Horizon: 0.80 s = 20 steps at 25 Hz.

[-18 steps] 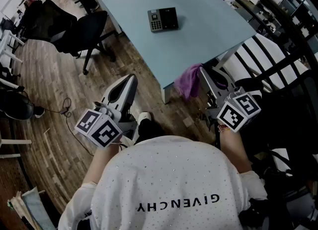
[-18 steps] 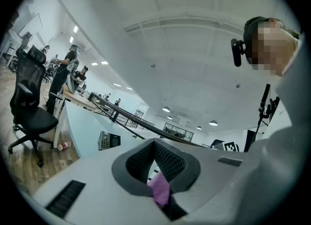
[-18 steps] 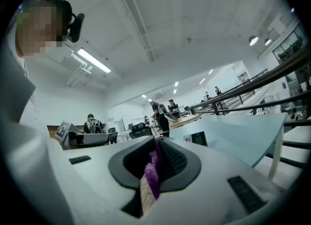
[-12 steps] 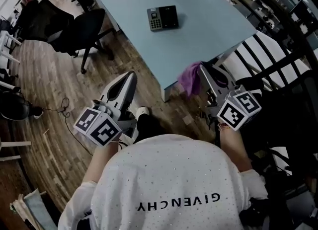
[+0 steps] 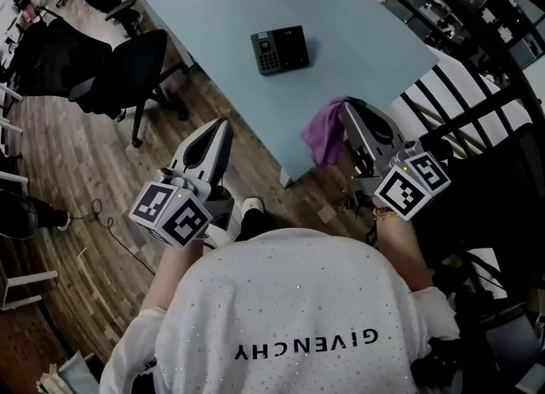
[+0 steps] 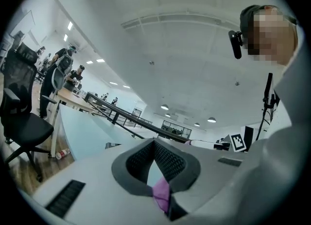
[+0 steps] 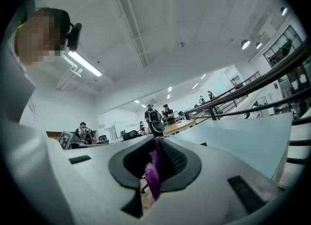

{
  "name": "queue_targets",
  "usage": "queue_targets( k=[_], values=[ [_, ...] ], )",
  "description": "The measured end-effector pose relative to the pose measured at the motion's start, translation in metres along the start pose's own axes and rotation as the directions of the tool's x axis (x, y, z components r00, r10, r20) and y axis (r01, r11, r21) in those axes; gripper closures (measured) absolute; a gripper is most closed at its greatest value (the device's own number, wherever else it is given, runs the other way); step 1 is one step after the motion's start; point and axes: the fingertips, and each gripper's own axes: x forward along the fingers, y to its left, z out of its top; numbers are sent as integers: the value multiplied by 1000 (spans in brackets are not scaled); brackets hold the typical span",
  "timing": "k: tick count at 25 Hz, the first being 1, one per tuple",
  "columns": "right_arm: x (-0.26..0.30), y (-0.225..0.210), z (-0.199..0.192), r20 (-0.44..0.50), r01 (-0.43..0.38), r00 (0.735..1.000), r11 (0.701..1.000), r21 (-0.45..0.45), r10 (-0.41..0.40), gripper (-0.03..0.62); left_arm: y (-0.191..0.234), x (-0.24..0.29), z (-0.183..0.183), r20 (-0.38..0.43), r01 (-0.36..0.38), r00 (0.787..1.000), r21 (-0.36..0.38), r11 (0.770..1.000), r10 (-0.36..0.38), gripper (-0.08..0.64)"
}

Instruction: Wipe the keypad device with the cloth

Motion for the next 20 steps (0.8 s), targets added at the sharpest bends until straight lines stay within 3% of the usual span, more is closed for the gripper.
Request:
queue_targets(
  k=[5,6,9,11,15,20],
  values=[
    [47,4,13,31,16,999,1000,1,-16,565,38,21,31,4,82,997,-34,996,-82,560],
    [55,4,15,40,18,999,1000,11,-18,565,46,24,34,-7,88,996,-18,996,-88,560],
    [78,8,17,57,28,998,1000,8,-29,565,74,33,33,-79,62,996,131,989,-52,560],
    [95,10,18,57,40,998,999,-8,-40,565,91,38,37,-99,70,994,169,983,-54,560],
    [125,9,15,50,81,996,997,-12,-80,565,119,48,49,-108,115,989,118,986,-102,560],
    [147,1,16,43,133,990,991,-24,-132,565,155,64,46,-146,98,986,116,988,-80,560]
  ],
)
